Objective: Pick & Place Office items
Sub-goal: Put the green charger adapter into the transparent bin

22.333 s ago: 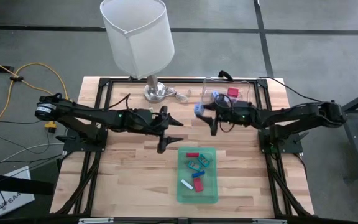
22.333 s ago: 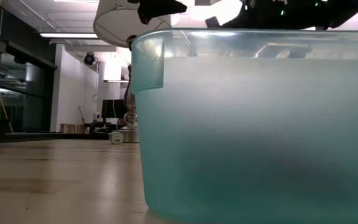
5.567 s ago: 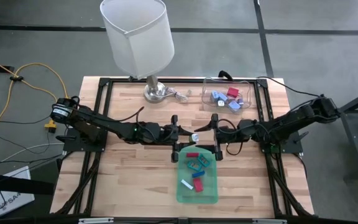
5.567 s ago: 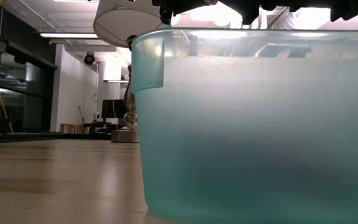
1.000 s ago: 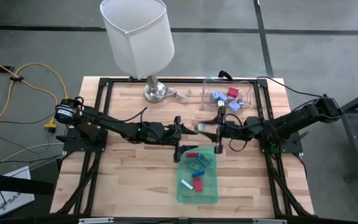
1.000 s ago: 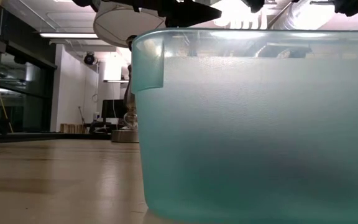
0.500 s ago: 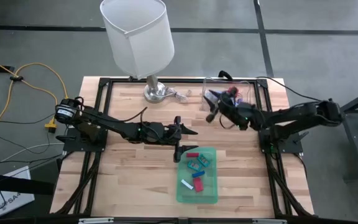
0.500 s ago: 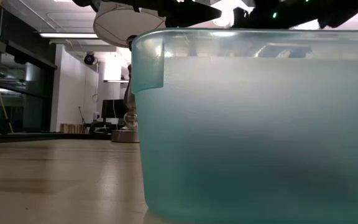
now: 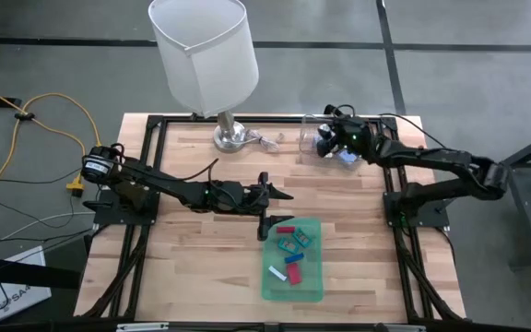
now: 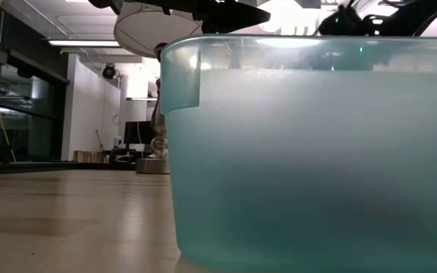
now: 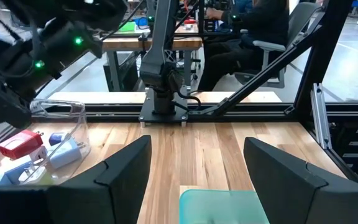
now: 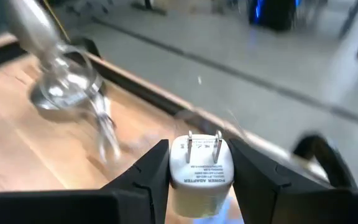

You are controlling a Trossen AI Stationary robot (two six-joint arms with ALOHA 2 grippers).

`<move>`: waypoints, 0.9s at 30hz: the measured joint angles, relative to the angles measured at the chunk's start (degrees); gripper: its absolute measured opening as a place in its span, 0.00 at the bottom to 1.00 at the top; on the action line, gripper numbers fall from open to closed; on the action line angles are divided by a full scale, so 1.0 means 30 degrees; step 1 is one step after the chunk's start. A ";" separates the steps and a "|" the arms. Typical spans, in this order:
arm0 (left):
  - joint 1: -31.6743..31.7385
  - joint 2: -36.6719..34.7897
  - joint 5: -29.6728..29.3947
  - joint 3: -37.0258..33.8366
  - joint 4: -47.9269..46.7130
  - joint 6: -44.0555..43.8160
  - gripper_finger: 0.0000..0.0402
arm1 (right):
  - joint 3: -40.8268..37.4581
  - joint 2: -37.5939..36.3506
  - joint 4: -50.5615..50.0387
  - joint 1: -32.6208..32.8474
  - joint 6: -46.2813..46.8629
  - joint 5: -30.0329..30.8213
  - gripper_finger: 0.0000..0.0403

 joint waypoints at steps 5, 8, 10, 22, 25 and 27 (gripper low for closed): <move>0.0000 0.0000 -0.0004 0.0000 0.0000 0.0007 0.62 | -0.0007 0.0000 -0.2638 -0.1273 0.1274 -0.1483 0.33; 0.0000 0.0000 -0.0006 0.0000 0.0000 0.0012 0.62 | -0.0007 0.0000 -0.4387 -0.1641 0.1647 -0.1757 0.33; 0.0000 0.0000 0.0000 0.0000 0.0000 0.0015 0.62 | -0.0007 0.0000 -0.5493 -0.1796 0.1663 -0.1754 0.33; 0.0000 0.0000 0.0007 0.0000 0.0000 0.0022 0.62 | -0.0007 0.0000 -0.7631 -0.2044 0.1977 -0.2179 0.33; 0.0000 0.0000 0.0015 0.0000 0.0000 0.0022 0.62 | -0.0007 0.0000 -0.7675 -0.2346 0.2072 -0.3060 0.33; 0.0003 0.0000 0.0022 0.0000 0.0000 0.0015 0.62 | 0.0231 0.0007 -0.8285 -0.2629 0.2086 -0.3448 0.33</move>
